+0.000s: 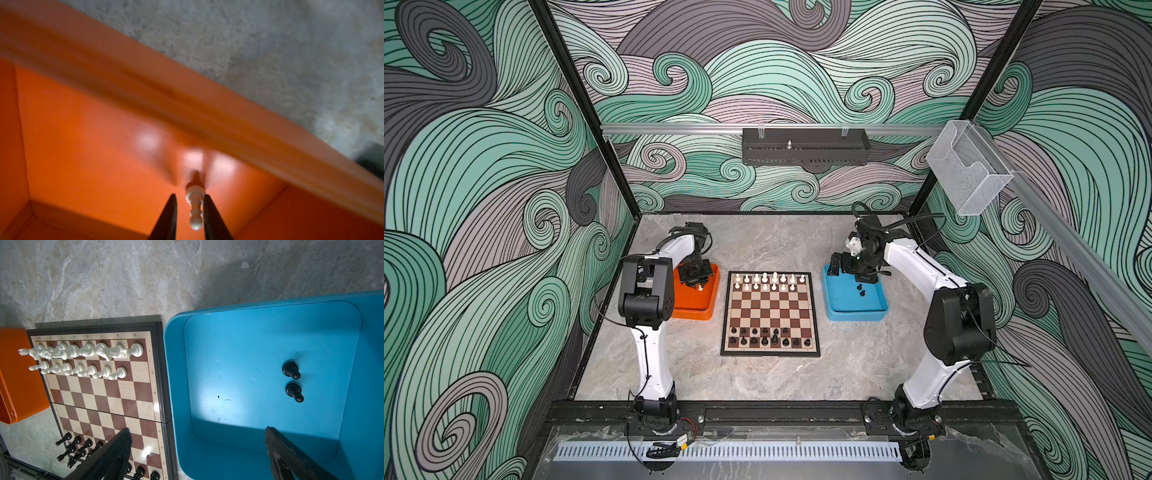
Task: Set up the chess pieces on the board
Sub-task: 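Lower the left gripper into the orange tray and grasp the last white pawn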
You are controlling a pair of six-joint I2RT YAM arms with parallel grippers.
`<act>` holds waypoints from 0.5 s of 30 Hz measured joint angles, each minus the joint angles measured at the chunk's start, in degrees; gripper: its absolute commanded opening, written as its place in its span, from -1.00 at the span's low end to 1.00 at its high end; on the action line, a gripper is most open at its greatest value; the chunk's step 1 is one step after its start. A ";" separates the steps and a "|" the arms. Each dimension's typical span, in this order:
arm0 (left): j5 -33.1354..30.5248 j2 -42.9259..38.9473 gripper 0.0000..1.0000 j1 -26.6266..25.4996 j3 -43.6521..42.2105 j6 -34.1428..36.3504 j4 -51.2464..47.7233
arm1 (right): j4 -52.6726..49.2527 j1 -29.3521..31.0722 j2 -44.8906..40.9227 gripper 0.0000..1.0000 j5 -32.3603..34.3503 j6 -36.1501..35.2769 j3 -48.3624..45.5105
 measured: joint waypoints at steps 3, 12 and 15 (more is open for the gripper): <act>0.02 0.02 -0.63 0.00 0.00 -0.02 0.02 | 0.00 0.00 0.00 1.00 0.00 0.00 0.00; 0.13 0.02 -0.78 0.00 0.00 0.11 0.04 | 0.00 -0.02 0.00 1.00 0.31 -0.04 0.00; 0.13 0.02 -0.78 0.00 0.00 0.15 -0.02 | 0.00 -0.02 0.00 1.00 0.50 -0.04 0.00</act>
